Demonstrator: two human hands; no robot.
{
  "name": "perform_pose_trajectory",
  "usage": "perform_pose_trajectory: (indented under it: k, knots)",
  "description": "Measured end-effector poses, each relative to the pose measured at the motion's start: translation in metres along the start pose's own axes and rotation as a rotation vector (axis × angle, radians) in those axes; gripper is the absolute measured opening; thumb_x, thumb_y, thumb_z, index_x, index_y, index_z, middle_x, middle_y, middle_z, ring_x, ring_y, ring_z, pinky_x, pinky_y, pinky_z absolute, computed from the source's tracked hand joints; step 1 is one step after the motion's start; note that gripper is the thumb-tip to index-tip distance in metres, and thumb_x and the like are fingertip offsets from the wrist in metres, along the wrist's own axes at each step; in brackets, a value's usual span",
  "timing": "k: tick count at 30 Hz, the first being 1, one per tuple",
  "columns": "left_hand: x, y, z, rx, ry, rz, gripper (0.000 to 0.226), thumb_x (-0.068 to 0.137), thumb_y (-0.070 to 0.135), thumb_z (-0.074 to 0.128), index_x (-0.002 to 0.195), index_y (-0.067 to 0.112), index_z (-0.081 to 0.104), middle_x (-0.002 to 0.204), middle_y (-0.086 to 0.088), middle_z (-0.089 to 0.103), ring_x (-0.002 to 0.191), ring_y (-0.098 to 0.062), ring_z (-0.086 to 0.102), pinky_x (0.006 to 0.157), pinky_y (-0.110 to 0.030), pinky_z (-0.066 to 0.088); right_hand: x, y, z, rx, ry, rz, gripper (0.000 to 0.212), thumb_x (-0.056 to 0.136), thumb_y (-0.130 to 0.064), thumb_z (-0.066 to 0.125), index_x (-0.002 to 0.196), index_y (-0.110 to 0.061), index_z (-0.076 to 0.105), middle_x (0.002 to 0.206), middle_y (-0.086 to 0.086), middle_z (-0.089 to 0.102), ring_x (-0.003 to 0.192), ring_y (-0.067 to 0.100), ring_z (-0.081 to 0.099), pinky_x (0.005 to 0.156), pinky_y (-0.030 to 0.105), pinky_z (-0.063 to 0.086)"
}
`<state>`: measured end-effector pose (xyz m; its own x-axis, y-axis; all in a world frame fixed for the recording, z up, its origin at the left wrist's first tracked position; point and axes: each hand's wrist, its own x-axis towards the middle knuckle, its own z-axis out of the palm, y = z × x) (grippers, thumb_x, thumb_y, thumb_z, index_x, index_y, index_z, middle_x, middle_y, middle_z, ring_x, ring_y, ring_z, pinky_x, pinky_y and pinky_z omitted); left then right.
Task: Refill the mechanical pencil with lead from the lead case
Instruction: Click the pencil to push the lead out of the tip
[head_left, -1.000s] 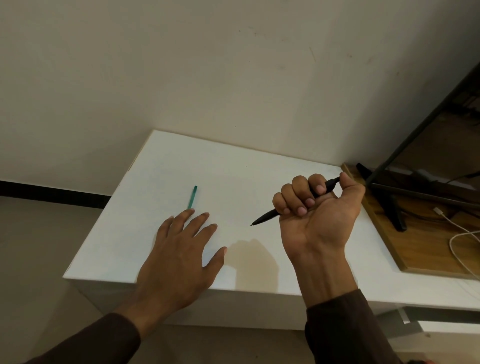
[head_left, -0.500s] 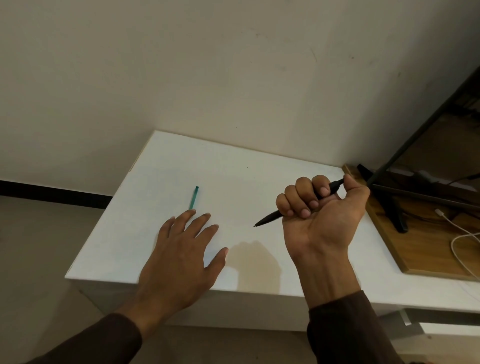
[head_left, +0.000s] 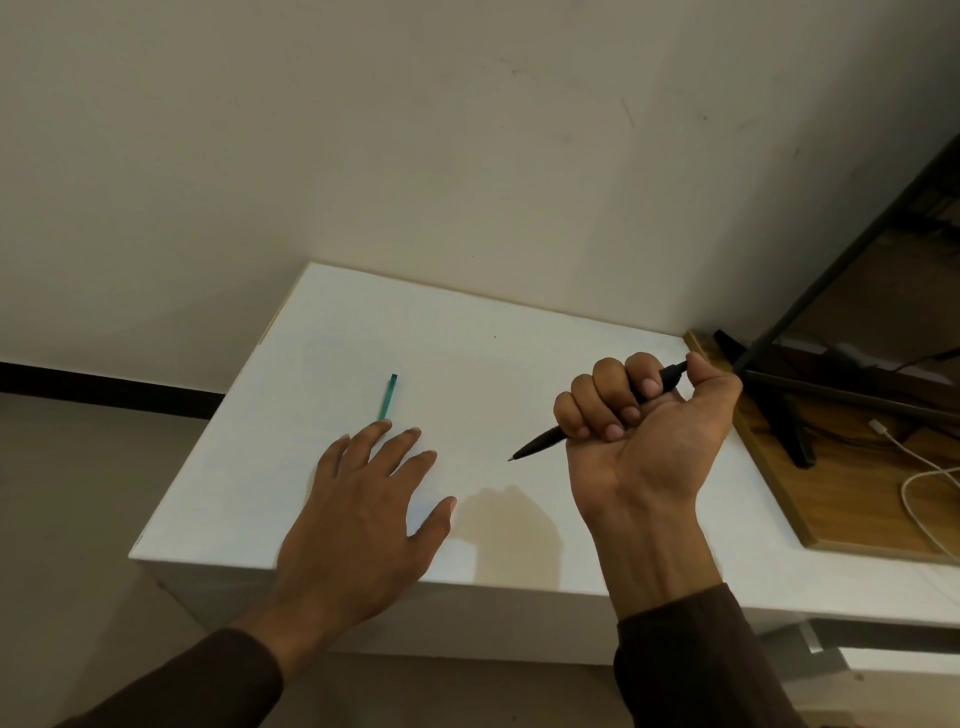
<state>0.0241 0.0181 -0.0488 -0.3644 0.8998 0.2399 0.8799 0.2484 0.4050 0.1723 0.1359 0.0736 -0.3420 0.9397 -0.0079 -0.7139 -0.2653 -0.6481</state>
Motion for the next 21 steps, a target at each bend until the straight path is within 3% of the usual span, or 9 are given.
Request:
perform_pose_trajectory:
  k: [21]
  knots:
    - [0.0011, -0.0002, 0.0005, -0.002, -0.009, -0.004, 0.064, 0.09, 0.066, 0.036, 0.132, 0.028, 0.065, 0.147, 0.004, 0.058, 0.145, -0.021, 0.04, 0.116, -0.052, 0.038, -0.0002, -0.0011, -0.0007, -0.001, 0.022, -0.012, 0.045, 0.094, -0.047, 0.035, 0.06, -0.018, 0.031, 0.054, -0.002, 0.016, 0.042, 0.014, 0.015, 0.045, 0.028, 0.018]
